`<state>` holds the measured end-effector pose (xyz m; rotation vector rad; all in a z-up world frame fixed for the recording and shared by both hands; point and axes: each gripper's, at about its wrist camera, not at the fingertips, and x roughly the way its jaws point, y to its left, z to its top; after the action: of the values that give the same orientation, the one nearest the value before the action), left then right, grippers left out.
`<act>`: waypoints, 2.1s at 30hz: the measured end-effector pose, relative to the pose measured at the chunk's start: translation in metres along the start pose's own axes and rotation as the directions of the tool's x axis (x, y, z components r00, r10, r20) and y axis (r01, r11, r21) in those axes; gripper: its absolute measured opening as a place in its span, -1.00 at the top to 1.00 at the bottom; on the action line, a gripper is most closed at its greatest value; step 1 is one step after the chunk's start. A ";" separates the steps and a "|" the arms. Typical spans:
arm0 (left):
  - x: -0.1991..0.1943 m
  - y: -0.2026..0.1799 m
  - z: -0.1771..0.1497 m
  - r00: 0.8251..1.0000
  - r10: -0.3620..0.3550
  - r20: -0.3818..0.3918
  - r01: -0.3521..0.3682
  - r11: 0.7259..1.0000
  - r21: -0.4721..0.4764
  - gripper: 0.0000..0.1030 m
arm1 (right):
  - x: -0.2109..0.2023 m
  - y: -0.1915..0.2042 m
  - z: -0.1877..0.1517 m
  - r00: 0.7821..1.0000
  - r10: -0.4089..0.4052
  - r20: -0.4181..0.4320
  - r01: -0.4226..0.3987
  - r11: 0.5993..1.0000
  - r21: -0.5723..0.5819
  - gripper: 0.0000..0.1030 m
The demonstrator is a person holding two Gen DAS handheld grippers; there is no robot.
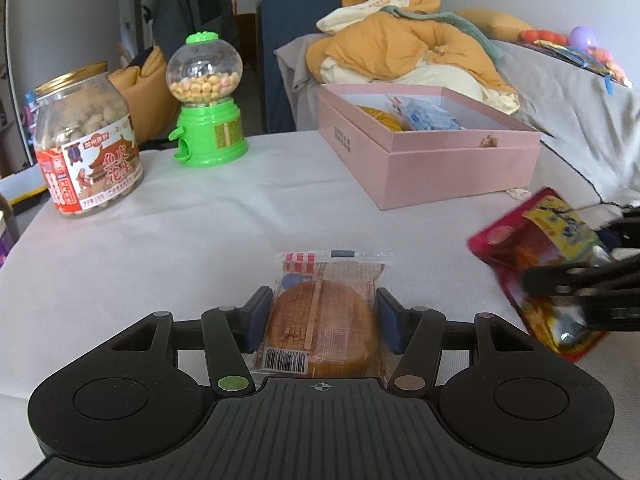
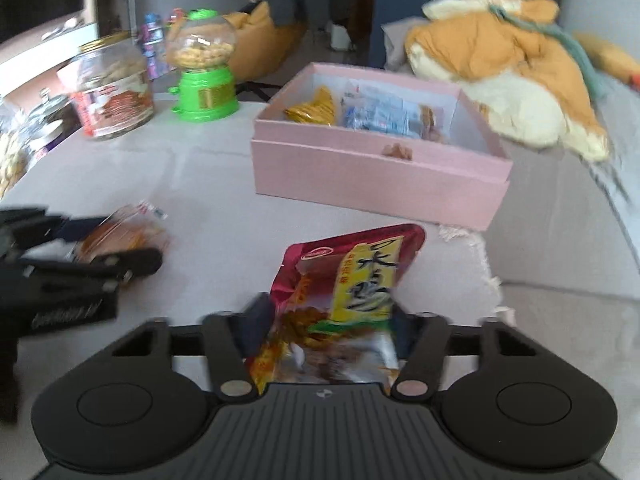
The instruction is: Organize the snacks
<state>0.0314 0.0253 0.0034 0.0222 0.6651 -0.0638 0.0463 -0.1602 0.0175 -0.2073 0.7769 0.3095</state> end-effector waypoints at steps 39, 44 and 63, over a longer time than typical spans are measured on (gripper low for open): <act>0.036 0.007 0.139 0.940 -0.249 0.233 0.306 0.918 -0.253 -0.10 | -0.083 -0.096 0.017 0.986 0.131 0.102 -0.149 0.970 0.192 0.98; 0.008 0.029 0.083 0.939 -0.307 0.156 0.339 0.902 -0.267 -0.10 | -0.091 -0.097 0.045 0.966 0.172 0.195 -0.205 0.965 0.163 0.98; 0.002 -0.030 0.026 0.908 -0.418 0.022 0.418 0.904 -0.087 -0.10 | -0.023 -0.151 -0.064 0.999 0.032 0.004 -0.032 0.974 0.226 -0.57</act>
<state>0.0468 -0.0056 0.0225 -0.2089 0.6604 -0.4490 0.0416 -0.3246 -0.0003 0.0199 0.8095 0.2495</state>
